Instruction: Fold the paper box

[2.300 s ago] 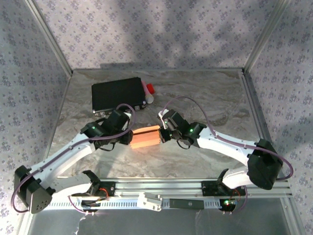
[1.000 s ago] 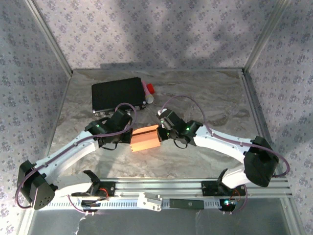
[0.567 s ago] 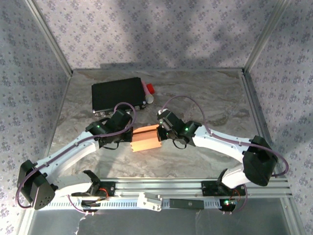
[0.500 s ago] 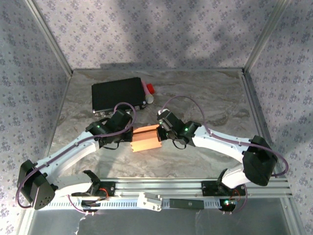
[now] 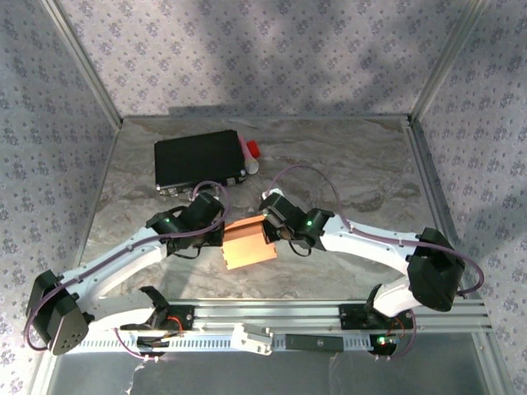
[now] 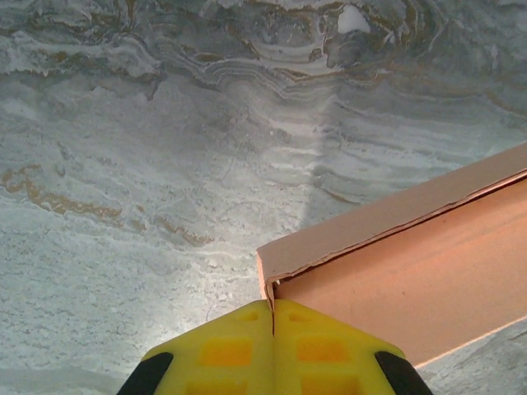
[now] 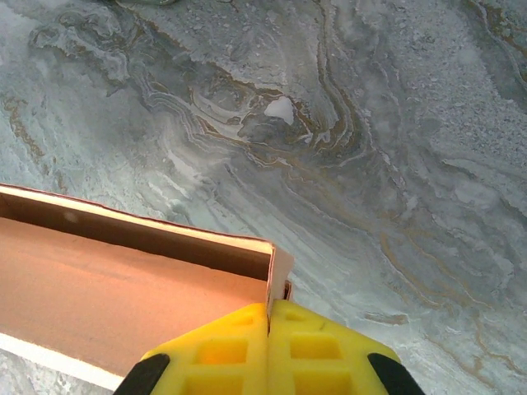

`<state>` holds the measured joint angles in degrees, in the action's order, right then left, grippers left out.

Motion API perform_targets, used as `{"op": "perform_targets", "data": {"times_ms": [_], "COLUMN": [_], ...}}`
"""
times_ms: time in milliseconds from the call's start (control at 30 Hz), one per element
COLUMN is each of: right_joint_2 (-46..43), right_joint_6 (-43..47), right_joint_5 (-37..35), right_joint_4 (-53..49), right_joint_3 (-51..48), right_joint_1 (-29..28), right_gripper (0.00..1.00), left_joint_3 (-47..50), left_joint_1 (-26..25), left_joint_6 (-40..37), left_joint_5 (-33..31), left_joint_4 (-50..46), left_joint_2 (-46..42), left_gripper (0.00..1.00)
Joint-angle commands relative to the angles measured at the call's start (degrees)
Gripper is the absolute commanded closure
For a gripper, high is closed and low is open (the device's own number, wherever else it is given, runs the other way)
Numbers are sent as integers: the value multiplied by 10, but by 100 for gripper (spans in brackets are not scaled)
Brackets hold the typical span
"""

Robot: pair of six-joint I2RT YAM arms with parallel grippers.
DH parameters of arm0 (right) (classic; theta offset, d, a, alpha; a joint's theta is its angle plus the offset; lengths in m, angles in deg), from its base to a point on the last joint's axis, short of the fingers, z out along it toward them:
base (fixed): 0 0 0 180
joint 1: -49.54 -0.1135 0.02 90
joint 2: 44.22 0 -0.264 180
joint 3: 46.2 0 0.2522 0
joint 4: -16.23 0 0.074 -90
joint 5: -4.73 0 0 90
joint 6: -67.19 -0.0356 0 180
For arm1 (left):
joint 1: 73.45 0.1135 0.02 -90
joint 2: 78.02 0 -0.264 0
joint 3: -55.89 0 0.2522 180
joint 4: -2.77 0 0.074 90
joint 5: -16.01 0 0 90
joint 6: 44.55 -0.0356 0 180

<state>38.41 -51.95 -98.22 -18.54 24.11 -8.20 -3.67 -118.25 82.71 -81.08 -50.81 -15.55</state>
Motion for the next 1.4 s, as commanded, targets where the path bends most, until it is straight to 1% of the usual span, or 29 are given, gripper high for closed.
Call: {"op": "perform_targets", "data": {"times_ms": [0,167,333,600,800,1067,1233,1367], "right_joint_2": [-3,-15,-21,-28,-28,-28,-23,-18], "right_joint_6": [8,10,20,24,21,10,5,-3], "right_joint_5": [-14,-25,-39,-54,-55,-60,-71,-82], "right_joint_4": [31,56,78,114,119,123,128,123], "right_joint_3": [0,-11,-16,-32,-39,-46,-48,-49], "right_joint_1": [-20,-25,-26,-25,-23,-28,-41,-51], "right_gripper": [100,100,100,100,100,100,100,100], "left_joint_3": [8,0,-37,-64,-42,-23,9,12], "left_joint_1": [-12,-14,-13,2,3,2,1,0], "left_joint_6": [13,17,8,4,8,7,14,19], "left_joint_5": [13,-2,-18,-4,2,5,16,17], "left_joint_4": [39,47,39,32,40,43,65,65], "left_joint_2": [-21,-36,-39,-16,-14,-35,-58,-66], "left_gripper": [100,100,100,100,100,100,100,100]}}
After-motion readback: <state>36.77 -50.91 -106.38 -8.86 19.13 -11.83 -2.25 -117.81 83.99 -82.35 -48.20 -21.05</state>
